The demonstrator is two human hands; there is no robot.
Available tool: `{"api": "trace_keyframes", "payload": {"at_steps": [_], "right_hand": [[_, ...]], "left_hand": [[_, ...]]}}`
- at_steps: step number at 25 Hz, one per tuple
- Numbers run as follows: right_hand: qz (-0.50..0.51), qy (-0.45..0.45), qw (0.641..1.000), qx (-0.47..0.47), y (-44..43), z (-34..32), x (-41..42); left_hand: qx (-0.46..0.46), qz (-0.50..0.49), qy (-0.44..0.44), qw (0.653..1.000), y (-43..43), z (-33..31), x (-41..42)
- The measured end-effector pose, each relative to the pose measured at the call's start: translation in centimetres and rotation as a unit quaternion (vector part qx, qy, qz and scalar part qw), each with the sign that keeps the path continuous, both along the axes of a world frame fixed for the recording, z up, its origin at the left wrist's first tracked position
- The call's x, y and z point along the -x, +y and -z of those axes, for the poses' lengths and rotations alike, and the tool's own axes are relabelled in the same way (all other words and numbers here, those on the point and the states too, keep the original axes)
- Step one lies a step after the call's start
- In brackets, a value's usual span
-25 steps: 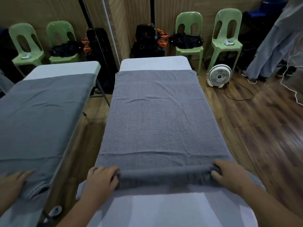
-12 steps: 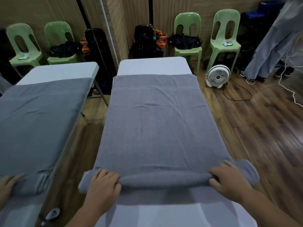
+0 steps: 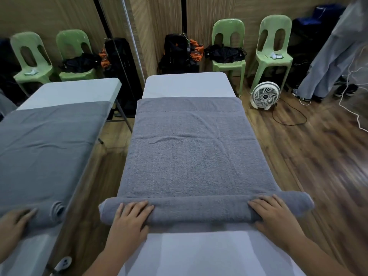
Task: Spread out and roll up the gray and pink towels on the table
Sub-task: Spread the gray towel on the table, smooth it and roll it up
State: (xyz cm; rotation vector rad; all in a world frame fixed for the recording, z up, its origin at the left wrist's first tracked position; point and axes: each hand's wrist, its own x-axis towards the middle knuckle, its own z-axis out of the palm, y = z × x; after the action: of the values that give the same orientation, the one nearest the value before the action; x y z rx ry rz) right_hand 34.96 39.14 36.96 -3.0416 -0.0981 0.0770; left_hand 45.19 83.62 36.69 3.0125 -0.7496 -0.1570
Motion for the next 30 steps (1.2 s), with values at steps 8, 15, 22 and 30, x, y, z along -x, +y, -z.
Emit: {"api": "trace_keyframes", "payload": {"at_steps": [8, 15, 22, 30], "right_hand": [[0.057, 0.083, 0.992, -0.079, -0.4, -2.8, -2.0], [-0.019, -0.015, 1.000, -0.014, 0.6, -1.5, -1.5], [0.025, 0.050, 0.998, -0.019, 0.4, -0.4, -1.6], [0.015, -0.073, 0.996, -0.048, 0.3, -1.8, -3.6]], "left_hand": [[0.027, -0.017, 0.012, 0.999, -0.1, -1.6, -0.6], [-0.011, 0.011, -0.006, 1.000, -0.1, -1.0, 0.0], [0.016, -0.024, 0.011, 1.000, -0.3, -1.2, -0.5], [0.036, -0.052, -0.050, 0.997, -1.1, -1.8, -2.4]]}}
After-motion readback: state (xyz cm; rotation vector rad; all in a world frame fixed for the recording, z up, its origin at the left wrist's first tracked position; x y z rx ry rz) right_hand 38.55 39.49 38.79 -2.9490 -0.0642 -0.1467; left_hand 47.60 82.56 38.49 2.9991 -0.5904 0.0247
